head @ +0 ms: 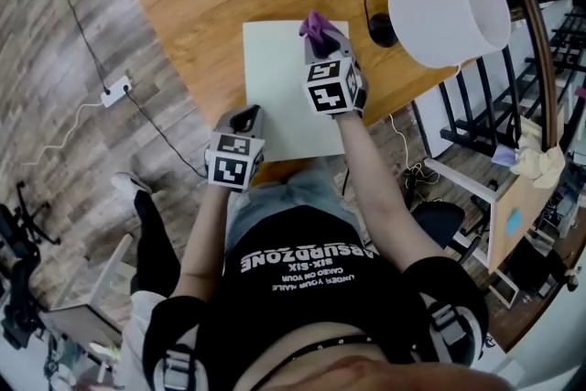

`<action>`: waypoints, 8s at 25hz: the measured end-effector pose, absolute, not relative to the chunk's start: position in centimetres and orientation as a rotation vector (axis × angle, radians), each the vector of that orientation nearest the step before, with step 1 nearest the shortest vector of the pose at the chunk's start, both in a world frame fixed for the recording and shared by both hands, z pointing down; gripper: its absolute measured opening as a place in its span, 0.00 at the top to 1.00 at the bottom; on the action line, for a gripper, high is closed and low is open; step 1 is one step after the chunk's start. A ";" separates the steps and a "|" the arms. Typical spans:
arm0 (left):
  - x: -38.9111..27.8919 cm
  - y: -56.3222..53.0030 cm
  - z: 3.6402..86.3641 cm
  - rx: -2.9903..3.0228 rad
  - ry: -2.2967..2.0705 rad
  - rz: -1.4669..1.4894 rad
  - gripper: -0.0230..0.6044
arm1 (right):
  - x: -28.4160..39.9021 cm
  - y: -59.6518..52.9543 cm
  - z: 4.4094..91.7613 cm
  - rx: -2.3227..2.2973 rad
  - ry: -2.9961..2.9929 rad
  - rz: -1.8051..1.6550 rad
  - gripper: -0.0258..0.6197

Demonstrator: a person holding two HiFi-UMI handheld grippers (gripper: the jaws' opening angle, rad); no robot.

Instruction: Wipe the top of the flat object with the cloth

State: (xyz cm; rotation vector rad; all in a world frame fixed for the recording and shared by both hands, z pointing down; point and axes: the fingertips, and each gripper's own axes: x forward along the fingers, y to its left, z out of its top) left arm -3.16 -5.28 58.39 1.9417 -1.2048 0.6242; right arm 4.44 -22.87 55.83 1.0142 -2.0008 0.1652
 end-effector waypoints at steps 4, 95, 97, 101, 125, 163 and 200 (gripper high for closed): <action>-3.1 -5.4 58.4 1.934 -1.200 0.618 0.94 | 3.0 -22.7 55.8 0.982 -2.018 0.159 0.82; -3.9 -5.4 58.7 1.916 -1.351 0.653 0.94 | 2.1 -14.8 56.6 0.464 -2.133 -0.170 0.83; -3.9 -5.4 58.7 1.912 -1.351 0.655 0.94 | 3.0 -15.0 56.5 0.482 -2.127 -0.160 0.83; -4.0 -5.5 58.8 1.908 -1.352 0.654 0.94 | 4.6 -15.7 56.6 0.524 -2.117 -0.140 0.83; -4.4 -5.4 58.9 1.886 -1.372 0.612 0.94 | 10.4 -16.8 56.0 0.744 -2.101 -0.062 0.83; -4.1 -5.6 59.0 1.917 -1.387 0.606 0.94 | 10.8 -10.3 56.5 0.780 -1.999 -0.054 0.83; -6.8 -2.2 58.1 1.872 -1.425 0.530 0.94 | 2.7 -9.9 56.4 0.759 -2.027 -0.027 0.83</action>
